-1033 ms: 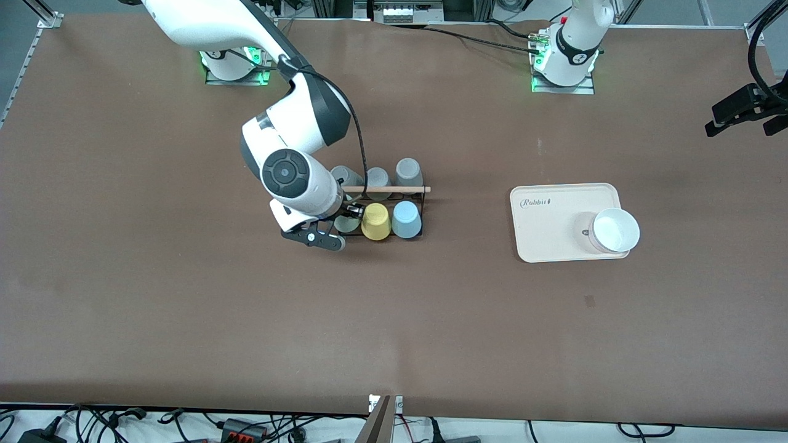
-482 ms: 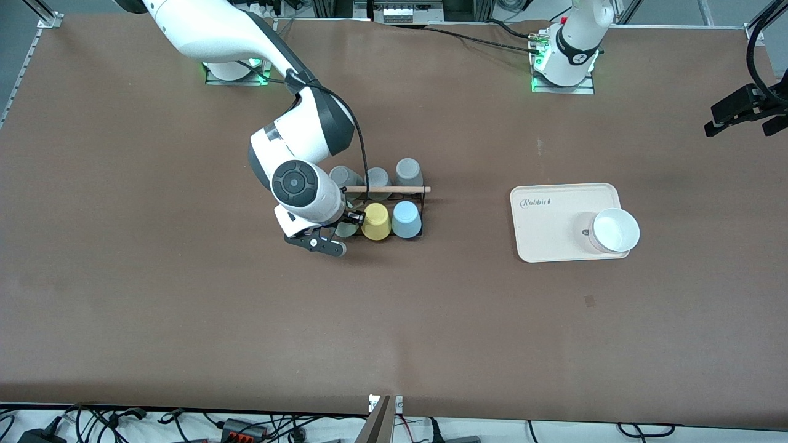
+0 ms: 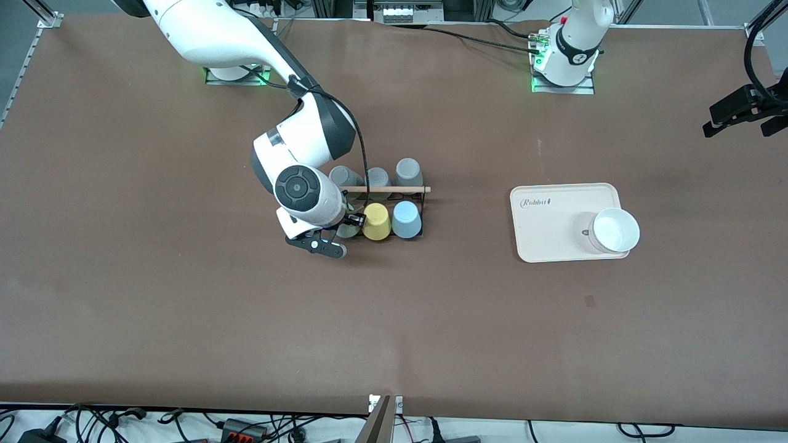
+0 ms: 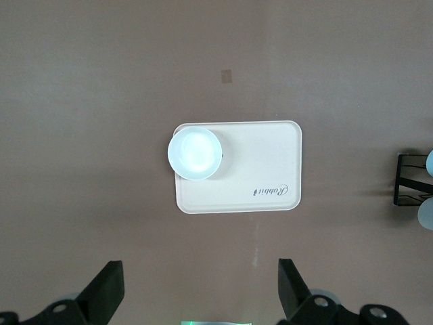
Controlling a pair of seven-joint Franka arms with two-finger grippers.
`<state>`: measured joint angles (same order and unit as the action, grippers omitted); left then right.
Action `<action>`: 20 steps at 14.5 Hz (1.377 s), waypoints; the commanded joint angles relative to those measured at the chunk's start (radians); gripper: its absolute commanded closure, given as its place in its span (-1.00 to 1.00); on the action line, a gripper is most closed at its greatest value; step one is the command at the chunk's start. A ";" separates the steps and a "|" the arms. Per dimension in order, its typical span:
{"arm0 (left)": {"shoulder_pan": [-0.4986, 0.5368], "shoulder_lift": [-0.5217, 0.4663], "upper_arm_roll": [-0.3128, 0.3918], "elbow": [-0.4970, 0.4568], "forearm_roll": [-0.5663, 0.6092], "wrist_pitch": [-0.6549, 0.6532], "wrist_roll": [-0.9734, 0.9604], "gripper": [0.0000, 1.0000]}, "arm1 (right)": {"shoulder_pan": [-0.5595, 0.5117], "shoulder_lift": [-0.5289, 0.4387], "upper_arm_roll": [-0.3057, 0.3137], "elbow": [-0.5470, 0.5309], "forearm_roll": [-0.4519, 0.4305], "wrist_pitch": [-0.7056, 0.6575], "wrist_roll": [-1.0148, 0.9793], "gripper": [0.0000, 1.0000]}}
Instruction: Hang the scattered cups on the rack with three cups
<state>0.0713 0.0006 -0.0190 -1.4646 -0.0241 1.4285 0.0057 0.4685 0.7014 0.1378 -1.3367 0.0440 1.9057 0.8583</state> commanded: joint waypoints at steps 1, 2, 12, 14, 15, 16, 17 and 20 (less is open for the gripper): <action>0.004 0.005 -0.004 0.012 -0.002 -0.014 0.017 -1.00 | -0.007 -0.003 -0.006 0.051 -0.003 -0.017 0.019 -1.00; 0.004 0.005 -0.005 0.012 0.000 -0.014 0.017 -1.00 | -0.013 -0.003 -0.009 0.065 -0.003 -0.022 0.021 -1.00; 0.004 0.005 -0.006 0.012 -0.002 -0.014 0.017 -1.00 | -0.221 -0.206 -0.012 0.087 -0.010 -0.155 -0.198 -1.00; 0.004 0.005 -0.006 0.012 -0.002 -0.014 0.019 -1.00 | -0.307 -0.235 -0.012 0.087 -0.012 -0.204 -0.417 -1.00; 0.004 0.005 -0.006 0.012 -0.002 -0.014 0.019 -1.00 | -0.348 -0.249 -0.012 0.087 -0.012 -0.226 -0.505 -1.00; 0.004 0.005 -0.006 0.012 0.000 -0.013 0.019 -1.00 | -0.387 -0.263 -0.014 0.087 -0.012 -0.249 -0.569 -1.00; 0.004 0.005 -0.006 0.012 -0.002 -0.011 0.020 -1.00 | -0.427 -0.281 -0.014 0.087 -0.012 -0.269 -0.626 -1.00; 0.004 0.005 -0.006 0.010 0.000 0.003 0.020 -1.00 | -0.526 -0.354 -0.012 0.076 -0.012 -0.286 -0.731 -1.00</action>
<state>0.0713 0.0031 -0.0209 -1.4647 -0.0241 1.4295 0.0062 -0.0036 0.4176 0.1090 -1.2381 0.0350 1.6443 0.1957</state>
